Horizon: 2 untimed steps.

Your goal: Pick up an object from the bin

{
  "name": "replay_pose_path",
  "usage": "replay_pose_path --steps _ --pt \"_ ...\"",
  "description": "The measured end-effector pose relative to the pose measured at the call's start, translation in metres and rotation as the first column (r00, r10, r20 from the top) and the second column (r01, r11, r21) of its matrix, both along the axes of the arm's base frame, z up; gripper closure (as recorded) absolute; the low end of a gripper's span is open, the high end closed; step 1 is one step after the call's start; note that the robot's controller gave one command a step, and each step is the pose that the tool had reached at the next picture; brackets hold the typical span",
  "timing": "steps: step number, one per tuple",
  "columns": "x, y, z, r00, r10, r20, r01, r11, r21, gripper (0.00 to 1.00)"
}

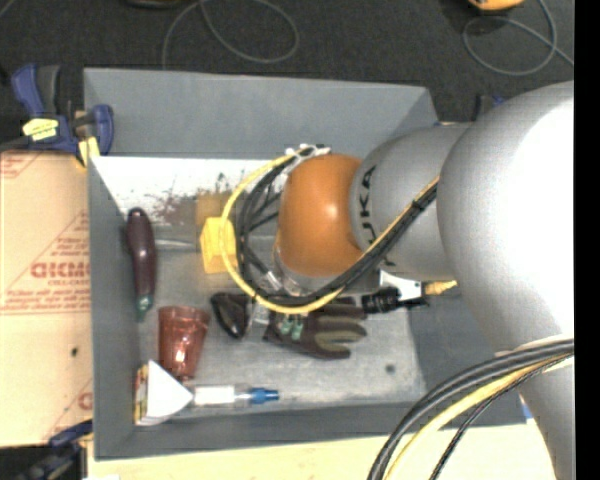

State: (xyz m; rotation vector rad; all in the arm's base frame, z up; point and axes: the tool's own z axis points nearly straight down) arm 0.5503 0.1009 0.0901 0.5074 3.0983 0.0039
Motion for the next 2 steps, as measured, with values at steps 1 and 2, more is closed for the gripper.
replay_pose_path --steps 1,2 --pt "0.0018 0.0003 0.0126 1.0 -0.001 0.006 0.001 1.0 0.001 1.0" --pt "0.0023 0.0003 0.0194 1.0 -0.001 0.008 0.001 1.0 0.002 1.0"
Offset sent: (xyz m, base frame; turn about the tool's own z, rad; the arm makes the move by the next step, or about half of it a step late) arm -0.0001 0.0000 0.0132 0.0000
